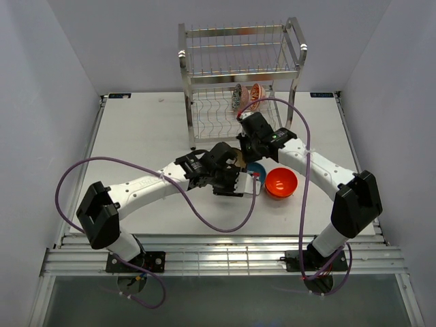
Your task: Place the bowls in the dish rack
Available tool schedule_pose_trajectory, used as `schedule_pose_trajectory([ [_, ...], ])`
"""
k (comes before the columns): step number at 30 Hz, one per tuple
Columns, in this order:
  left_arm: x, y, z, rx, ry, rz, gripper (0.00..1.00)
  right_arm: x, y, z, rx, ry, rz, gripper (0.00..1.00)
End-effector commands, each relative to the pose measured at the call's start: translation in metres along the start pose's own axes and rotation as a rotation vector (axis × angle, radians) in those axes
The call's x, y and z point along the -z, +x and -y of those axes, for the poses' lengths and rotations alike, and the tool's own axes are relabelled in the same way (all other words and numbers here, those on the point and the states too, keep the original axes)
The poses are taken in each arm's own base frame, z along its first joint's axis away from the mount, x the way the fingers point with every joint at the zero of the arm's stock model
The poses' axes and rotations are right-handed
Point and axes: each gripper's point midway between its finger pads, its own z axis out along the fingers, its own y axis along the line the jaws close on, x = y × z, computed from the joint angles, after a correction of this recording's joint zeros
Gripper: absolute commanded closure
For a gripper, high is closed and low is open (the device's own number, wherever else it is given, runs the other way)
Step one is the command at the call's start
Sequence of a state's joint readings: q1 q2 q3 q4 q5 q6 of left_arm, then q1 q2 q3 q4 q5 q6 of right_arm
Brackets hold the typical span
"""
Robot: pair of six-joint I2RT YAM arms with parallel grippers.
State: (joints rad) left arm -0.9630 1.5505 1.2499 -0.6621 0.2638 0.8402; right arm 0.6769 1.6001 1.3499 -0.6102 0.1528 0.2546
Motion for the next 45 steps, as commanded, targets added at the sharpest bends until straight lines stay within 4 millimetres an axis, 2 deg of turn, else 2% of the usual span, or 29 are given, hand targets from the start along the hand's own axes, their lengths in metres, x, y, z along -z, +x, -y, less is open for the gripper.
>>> schedule_pose_trajectory([
  [1, 0.015, -0.014, -0.028, -0.010, -0.130, 0.015, 0.49, 0.014, -0.016, -0.004, -0.046, -0.026, 0.080, 0.92],
  [5, 0.013, -0.008, -0.027, -0.006, -0.140, 0.002, 0.48, 0.010, -0.009, -0.002, -0.053, -0.028, 0.063, 0.92],
  [9, 0.017, -0.011, -0.027, -0.011, -0.154, 0.021, 0.45, 0.005, -0.006, 0.002, -0.075, -0.028, 0.043, 0.92],
  [16, 0.000, 0.009, -0.017, -0.030, -0.116, -0.038, 0.44, 0.011, -0.013, -0.001, -0.092, -0.059, 0.053, 0.92],
  [19, -0.004, 0.017, -0.023, -0.037, -0.158, -0.061, 0.44, 0.015, -0.014, -0.004, -0.092, -0.077, 0.061, 0.92],
  [20, -0.004, 0.013, -0.030, -0.047, -0.193, -0.046, 0.44, 0.016, -0.012, -0.004, -0.092, -0.078, 0.059, 0.92],
  [24, 0.000, 0.010, -0.038, -0.052, -0.233, -0.036, 0.44, 0.014, -0.005, -0.003, -0.089, -0.075, 0.045, 0.92],
  [26, 0.002, 0.008, -0.037, -0.054, -0.233, -0.030, 0.43, 0.014, -0.005, -0.003, -0.090, -0.082, 0.045, 0.92],
  [29, -0.002, 0.017, -0.031, -0.074, -0.209, -0.055, 0.43, 0.016, -0.005, -0.007, -0.091, -0.099, 0.045, 0.92],
  [35, -0.014, 0.022, -0.014, -0.091, -0.088, -0.076, 0.48, 0.015, -0.005, -0.006, -0.087, -0.089, 0.041, 0.92],
  [41, -0.022, 0.029, -0.014, -0.110, -0.047, -0.124, 0.62, 0.014, -0.004, -0.007, -0.086, -0.099, 0.034, 0.92],
  [45, -0.024, 0.032, -0.012, -0.112, -0.037, -0.133, 0.67, 0.014, -0.005, -0.009, -0.082, -0.109, 0.036, 0.92],
])
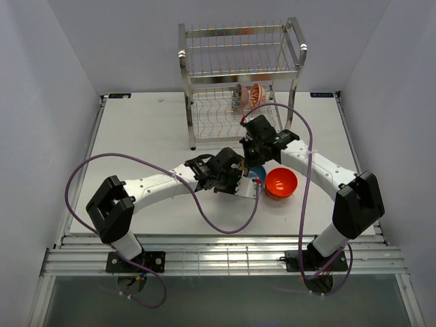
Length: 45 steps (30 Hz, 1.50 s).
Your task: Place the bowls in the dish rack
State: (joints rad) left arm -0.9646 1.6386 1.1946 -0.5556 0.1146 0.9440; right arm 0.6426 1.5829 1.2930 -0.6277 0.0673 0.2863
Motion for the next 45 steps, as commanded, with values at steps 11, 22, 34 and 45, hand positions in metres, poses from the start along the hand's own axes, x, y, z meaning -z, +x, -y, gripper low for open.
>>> schedule_pose_trajectory([
  [11, 0.015, -0.030, -0.001, 0.213, 0.000, 0.130, 1.00, 0.045, -0.074, -0.010, 0.034, -0.143, 0.219, 0.47],
  [22, 0.017, -0.029, -0.064, 0.504, -0.179, 0.191, 1.00, 0.145, -0.137, 0.062, 0.010, -0.171, 0.500, 0.10],
  [34, 0.017, 0.005, -0.157, 0.642, -0.369, 0.258, 1.00, 0.168, -0.125, 0.103, -0.100, -0.152, 0.537, 0.10],
  [45, 0.000, 0.042, -0.211, 0.852, -0.610, 0.237, 1.00, 0.179, -0.129, 0.105, -0.112, -0.159, 0.564, 0.10],
])
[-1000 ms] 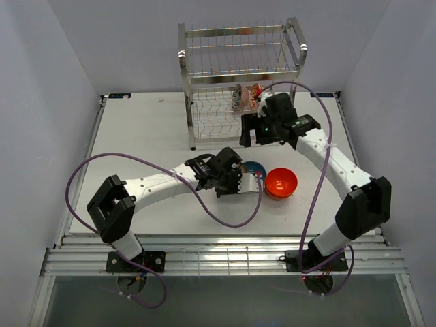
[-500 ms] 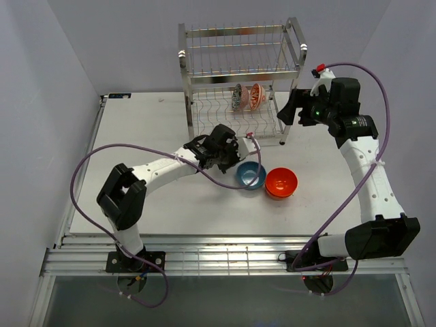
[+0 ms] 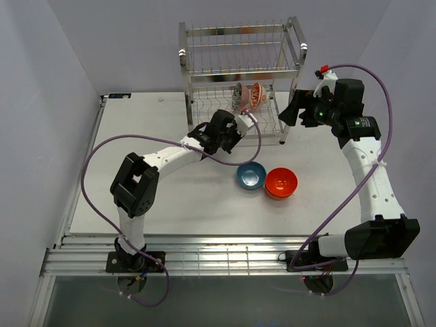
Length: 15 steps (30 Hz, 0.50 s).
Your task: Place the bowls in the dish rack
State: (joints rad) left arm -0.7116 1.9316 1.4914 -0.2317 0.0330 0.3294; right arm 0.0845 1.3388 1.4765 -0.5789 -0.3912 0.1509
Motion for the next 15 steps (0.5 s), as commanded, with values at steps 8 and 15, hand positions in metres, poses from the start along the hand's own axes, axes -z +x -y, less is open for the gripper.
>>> schedule_pose_trajectory([
  [8, -0.001, -0.057, -0.053, 0.381, -0.217, 0.252, 1.00, 0.009, -0.007, -0.007, 0.008, -0.025, 0.035, 0.10],
  [15, -0.008, -0.075, -0.053, 0.444, -0.166, 0.351, 1.00, 0.007, -0.001, -0.006, 0.002, -0.028, 0.019, 0.10],
])
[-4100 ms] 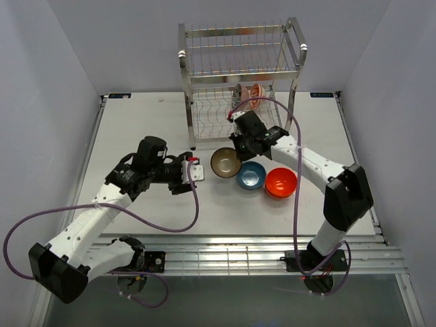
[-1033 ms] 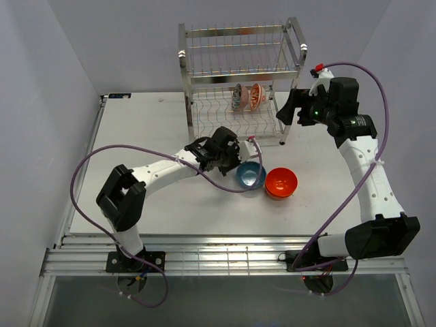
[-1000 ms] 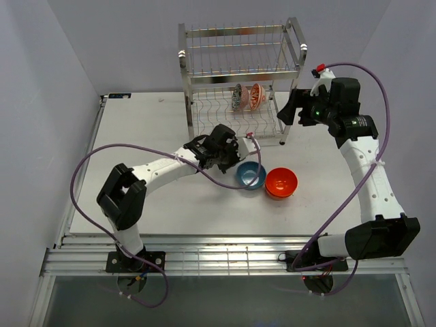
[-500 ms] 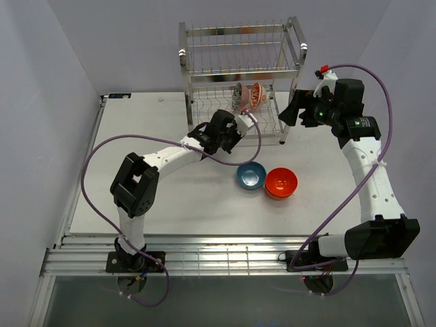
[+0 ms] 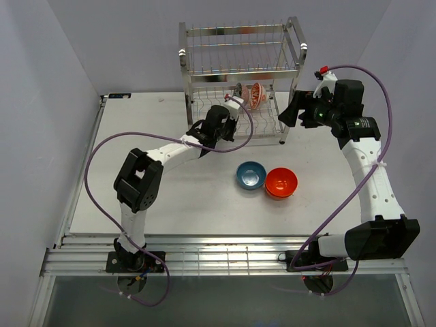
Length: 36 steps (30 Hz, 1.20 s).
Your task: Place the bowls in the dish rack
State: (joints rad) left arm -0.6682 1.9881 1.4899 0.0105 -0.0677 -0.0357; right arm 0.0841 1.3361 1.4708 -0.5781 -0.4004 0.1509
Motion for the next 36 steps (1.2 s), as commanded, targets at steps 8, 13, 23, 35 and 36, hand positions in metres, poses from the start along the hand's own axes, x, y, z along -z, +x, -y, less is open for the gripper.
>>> schedule_pose_trajectory([
  [8, -0.011, -0.052, 0.005, 0.035, 0.034, 0.216, 1.00, 0.003, 0.003, -0.004, -0.006, -0.027, 0.005, 0.10],
  [13, -0.019, -0.052, 0.001, 0.084, 0.055, 0.239, 1.00, 0.001, 0.005, -0.005, -0.009, -0.041, -0.004, 0.10],
  [23, -0.032, -0.048, -0.007, 0.240, 0.239, 0.233, 1.00, 0.000, 0.014, -0.005, -0.009, -0.054, -0.022, 0.10],
  [35, -0.007, -0.068, 0.027, 0.346, 0.507, 0.274, 1.00, -0.004, 0.023, -0.005, -0.017, -0.070, -0.047, 0.10],
  [36, -0.007, -0.070, 0.028, 0.372, 0.513, 0.270, 1.00, -0.005, 0.023, -0.005, -0.019, -0.070, -0.049, 0.10],
])
